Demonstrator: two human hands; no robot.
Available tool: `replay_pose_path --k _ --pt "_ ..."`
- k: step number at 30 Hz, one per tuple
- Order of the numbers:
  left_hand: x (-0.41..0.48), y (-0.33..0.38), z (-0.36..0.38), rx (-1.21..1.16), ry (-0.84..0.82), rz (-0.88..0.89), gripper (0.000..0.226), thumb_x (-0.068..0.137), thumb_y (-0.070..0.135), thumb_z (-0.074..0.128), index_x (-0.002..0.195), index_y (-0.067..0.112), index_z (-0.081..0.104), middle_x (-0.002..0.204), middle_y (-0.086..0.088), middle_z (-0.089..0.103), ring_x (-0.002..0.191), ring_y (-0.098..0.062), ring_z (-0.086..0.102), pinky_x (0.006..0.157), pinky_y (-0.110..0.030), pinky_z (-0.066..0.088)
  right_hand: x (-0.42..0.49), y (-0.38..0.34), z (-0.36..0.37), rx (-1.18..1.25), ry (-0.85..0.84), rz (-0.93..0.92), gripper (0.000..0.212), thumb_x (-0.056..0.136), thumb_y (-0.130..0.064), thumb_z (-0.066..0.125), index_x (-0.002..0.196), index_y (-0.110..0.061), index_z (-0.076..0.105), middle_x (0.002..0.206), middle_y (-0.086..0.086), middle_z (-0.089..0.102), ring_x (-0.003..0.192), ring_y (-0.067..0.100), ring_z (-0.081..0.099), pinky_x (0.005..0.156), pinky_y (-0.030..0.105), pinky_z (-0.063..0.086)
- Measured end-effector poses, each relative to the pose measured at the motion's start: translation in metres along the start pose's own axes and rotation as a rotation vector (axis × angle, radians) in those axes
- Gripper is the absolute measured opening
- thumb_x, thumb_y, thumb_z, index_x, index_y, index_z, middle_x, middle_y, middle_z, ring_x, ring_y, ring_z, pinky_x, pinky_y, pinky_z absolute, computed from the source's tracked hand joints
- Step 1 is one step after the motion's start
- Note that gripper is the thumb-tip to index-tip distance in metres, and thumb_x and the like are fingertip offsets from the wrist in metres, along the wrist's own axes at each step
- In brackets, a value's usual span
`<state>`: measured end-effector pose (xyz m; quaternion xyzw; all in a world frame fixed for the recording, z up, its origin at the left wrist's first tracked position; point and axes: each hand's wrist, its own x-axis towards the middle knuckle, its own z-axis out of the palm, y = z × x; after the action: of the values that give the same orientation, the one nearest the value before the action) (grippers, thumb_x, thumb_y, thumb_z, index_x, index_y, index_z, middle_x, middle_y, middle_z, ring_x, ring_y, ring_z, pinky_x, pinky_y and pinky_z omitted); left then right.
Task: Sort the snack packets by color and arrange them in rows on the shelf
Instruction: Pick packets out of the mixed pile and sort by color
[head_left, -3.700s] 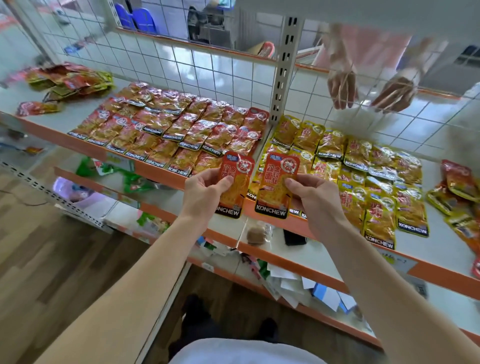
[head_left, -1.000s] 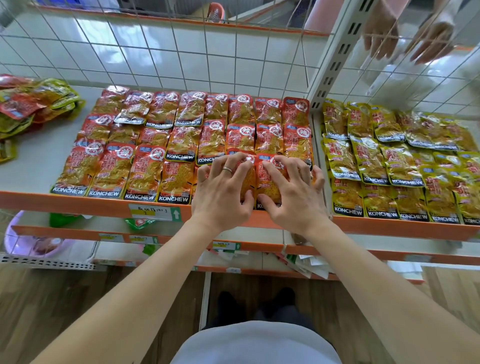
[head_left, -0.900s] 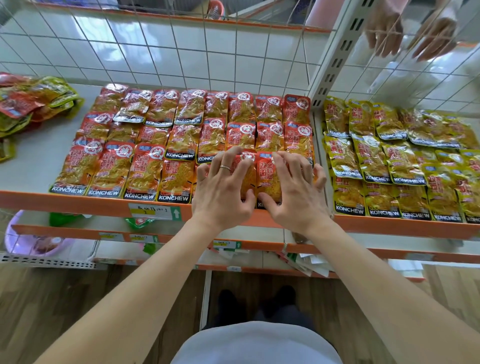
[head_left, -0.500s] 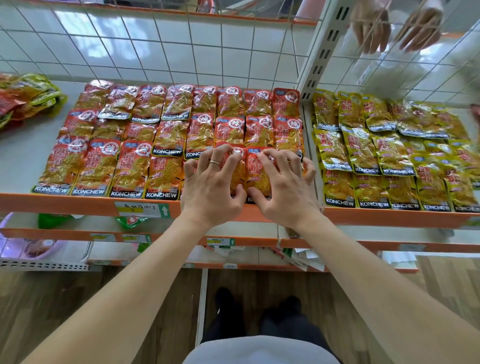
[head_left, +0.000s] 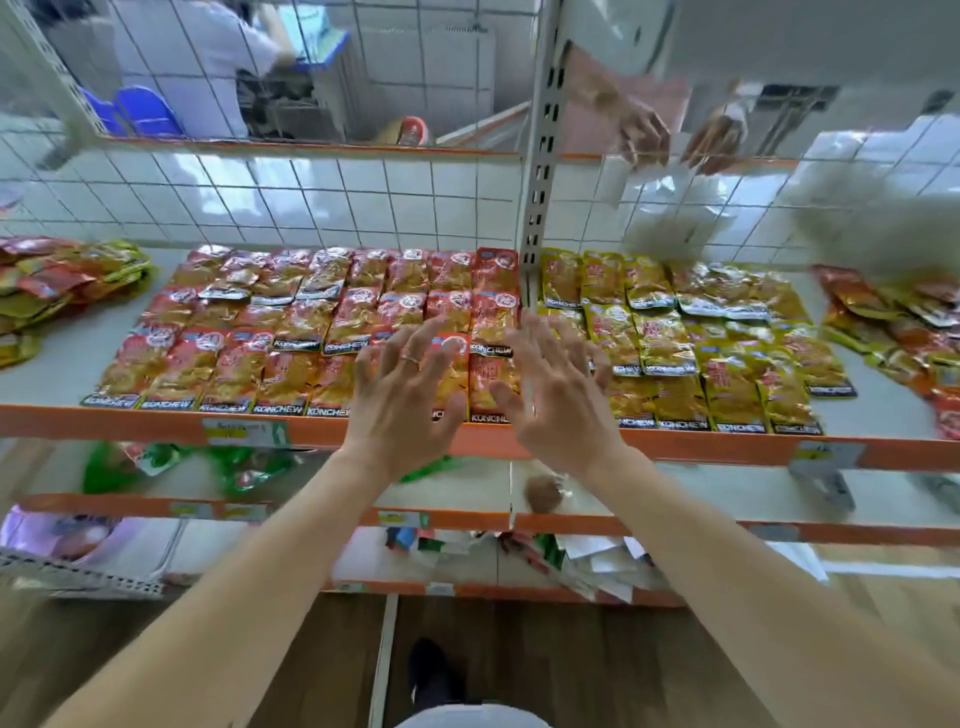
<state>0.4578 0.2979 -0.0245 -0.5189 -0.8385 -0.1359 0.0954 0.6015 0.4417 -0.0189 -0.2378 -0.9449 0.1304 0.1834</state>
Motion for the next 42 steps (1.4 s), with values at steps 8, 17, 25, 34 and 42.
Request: replay_pose_path --k 8,17,25,34,42 --pt "0.014 0.135 -0.004 0.001 -0.012 0.041 0.06 0.088 0.054 0.039 0.137 0.021 0.052 0.155 -0.005 0.042 0.138 -0.031 0.04 0.101 -0.053 0.031 -0.065 0.095 -0.09 -0.045 -0.03 0.083 0.077 0.09 -0.069 0.027 0.155 -0.029 0.029 0.167 -0.008 0.008 0.153 0.018 -0.002 0.119 0.054 0.002" --pt "0.04 0.285 0.001 -0.021 -0.102 0.132 0.073 0.087 0.066 0.022 0.151 0.032 0.037 0.164 0.003 0.023 0.148 -0.027 0.022 0.108 -0.059 0.026 -0.137 0.197 -0.163 -0.143 -0.012 0.258 0.081 0.087 -0.074 0.022 0.156 -0.031 0.025 0.167 -0.007 0.005 0.153 0.023 -0.001 0.117 0.055 0.006" --pt "0.076 0.35 0.03 -0.001 -0.141 0.274 0.072 0.09 0.066 0.023 0.15 0.031 0.037 0.163 0.003 0.026 0.147 -0.028 0.025 0.11 -0.058 0.022 -0.156 0.262 -0.183 -0.108 -0.029 0.377 0.078 0.094 -0.069 0.034 0.158 -0.028 0.019 0.168 -0.004 0.004 0.153 0.024 -0.008 0.118 0.066 0.001" --pt "0.161 0.406 0.069 -0.012 -0.181 0.415 0.078 0.087 0.071 0.011 0.153 0.034 0.029 0.166 0.005 0.018 0.15 -0.028 0.017 0.114 -0.061 0.021 -0.143 0.333 -0.207 -0.162 -0.033 0.547 0.077 0.095 -0.065 0.041 0.158 -0.031 0.012 0.168 -0.005 0.0 0.153 0.023 -0.011 0.116 0.063 -0.001" --pt "0.209 0.451 0.105 -0.04 -0.232 0.554 0.075 0.091 0.075 0.017 0.155 0.036 0.021 0.167 0.006 0.012 0.15 -0.029 0.014 0.114 -0.065 0.018 -0.141 0.381 -0.219 -0.215 -0.041 0.682 0.074 0.095 -0.068 0.037 0.157 -0.033 0.016 0.168 -0.004 0.002 0.152 0.026 -0.009 0.116 0.064 0.0"
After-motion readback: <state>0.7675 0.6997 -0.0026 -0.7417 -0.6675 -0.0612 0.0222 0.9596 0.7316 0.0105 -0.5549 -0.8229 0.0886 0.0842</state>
